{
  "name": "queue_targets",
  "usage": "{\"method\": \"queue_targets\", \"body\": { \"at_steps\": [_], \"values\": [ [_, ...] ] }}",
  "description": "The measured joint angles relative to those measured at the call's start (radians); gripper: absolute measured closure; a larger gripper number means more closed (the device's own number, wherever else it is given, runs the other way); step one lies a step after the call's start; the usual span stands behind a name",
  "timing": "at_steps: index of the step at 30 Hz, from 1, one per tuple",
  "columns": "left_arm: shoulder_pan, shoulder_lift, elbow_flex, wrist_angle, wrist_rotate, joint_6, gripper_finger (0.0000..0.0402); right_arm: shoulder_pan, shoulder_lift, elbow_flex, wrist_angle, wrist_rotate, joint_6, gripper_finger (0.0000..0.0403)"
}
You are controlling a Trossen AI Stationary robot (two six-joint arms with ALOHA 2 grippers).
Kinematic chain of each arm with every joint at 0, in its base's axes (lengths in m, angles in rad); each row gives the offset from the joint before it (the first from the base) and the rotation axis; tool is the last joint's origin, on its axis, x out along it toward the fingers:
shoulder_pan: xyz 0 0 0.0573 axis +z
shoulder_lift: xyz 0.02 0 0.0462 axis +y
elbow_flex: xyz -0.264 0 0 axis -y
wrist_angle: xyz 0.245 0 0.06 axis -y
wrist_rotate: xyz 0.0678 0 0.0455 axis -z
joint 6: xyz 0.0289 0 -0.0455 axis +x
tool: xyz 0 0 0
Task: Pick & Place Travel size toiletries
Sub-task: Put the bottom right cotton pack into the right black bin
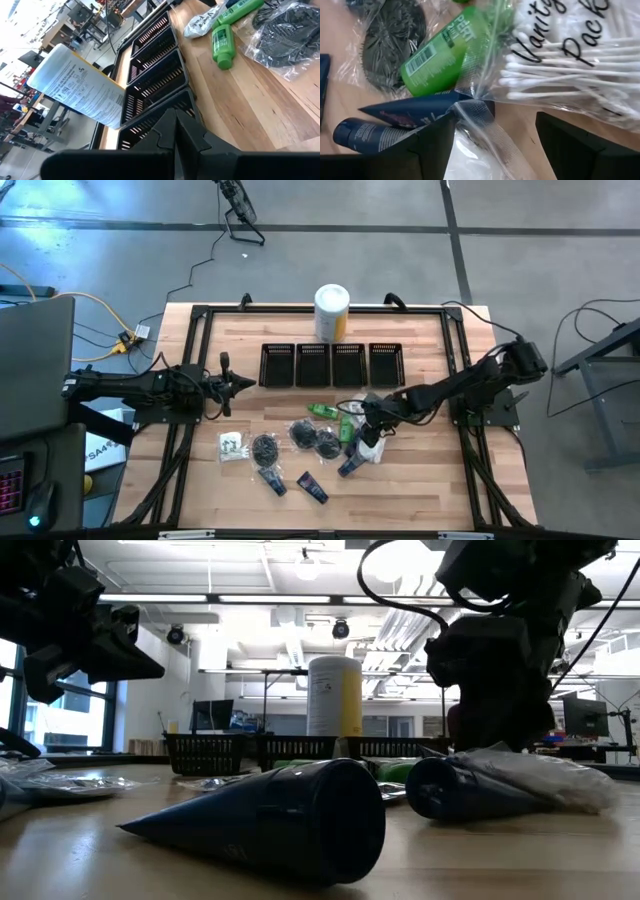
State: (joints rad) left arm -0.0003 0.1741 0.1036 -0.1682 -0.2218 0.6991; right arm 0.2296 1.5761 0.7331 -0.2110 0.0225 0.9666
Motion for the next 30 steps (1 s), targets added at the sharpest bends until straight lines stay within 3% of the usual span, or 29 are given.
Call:
{"method": "queue_targets", "body": {
  "at_steps": [5, 22, 30],
  "values": [
    [0.000, 0.000, 0.000, 0.000, 0.000, 0.000, 0.0400, 0.000, -0.001, -0.001, 0.007, -0.026, -0.002, 0.0164],
    [0.000, 0.000, 0.000, 0.000, 0.000, -0.003, 0.0400, 0.000, -0.001, -0.003, 0.004, -0.049, -0.050, 0.0391],
    [0.000, 0.000, 0.000, 0.000, 0.000, -0.002, 0.0400, 0.000, -0.009, -0.003, 0.005, -0.062, -0.064, 0.0399]
  ]
}}
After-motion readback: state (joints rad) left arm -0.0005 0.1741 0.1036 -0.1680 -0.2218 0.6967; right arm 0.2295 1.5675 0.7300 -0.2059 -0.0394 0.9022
